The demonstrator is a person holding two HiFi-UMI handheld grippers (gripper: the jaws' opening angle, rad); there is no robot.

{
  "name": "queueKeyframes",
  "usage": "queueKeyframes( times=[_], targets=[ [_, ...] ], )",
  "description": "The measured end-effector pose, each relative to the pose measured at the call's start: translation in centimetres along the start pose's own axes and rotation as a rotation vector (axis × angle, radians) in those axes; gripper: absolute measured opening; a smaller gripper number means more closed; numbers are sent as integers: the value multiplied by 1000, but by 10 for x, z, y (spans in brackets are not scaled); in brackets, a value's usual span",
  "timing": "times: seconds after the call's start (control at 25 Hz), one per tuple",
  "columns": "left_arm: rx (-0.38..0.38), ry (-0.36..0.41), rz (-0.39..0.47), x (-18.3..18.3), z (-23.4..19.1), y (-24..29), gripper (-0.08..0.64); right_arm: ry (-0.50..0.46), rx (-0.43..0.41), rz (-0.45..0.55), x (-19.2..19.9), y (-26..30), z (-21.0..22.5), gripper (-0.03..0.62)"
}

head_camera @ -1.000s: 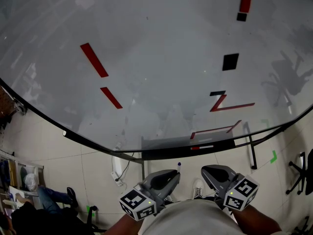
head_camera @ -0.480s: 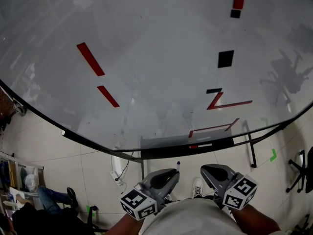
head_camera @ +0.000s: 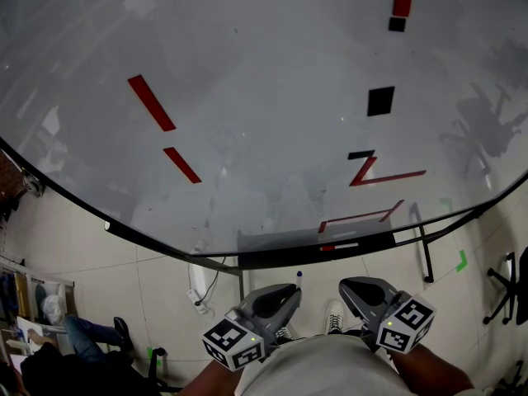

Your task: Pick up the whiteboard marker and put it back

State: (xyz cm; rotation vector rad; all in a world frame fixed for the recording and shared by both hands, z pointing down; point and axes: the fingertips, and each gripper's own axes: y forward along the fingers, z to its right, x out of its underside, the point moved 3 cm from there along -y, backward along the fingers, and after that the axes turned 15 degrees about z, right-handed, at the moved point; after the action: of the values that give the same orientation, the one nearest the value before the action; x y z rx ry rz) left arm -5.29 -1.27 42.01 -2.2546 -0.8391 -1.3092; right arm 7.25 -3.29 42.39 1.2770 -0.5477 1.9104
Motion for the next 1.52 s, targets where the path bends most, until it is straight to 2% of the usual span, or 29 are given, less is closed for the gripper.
queueKeyframes(
  times=[0.12, 0.28, 0.52, 0.64, 0.8, 1.0, 1.28, 1.52],
  targets=[
    [-8, 32, -11, 2, -4, 0, 57, 0, 0, -2, 0, 1, 1, 2],
    [-33, 147, -93, 13, -15, 3, 55, -6, 3, -12, 2, 0, 2, 2],
    [-71, 272, -175, 22, -30, 6, 55, -9, 10, -11, 0, -1, 6, 2],
    [-74, 370, -224, 26, -36, 8, 55, -9, 11, -9, 0, -3, 7, 2],
    [-70, 463, -277, 29, -41, 13, 55, -3, 23, -6, 1, -6, 11, 2],
    [-74, 613, -370, 36, -52, 17, 55, 0, 27, -2, 2, -8, 13, 2],
    [-27, 877, -552, 57, -65, 21, 55, 6, 40, 7, 1, -11, 16, 2],
    [22, 1076, -651, 68, -73, 27, 55, 8, 50, 8, 2, -13, 17, 2]
  ],
)
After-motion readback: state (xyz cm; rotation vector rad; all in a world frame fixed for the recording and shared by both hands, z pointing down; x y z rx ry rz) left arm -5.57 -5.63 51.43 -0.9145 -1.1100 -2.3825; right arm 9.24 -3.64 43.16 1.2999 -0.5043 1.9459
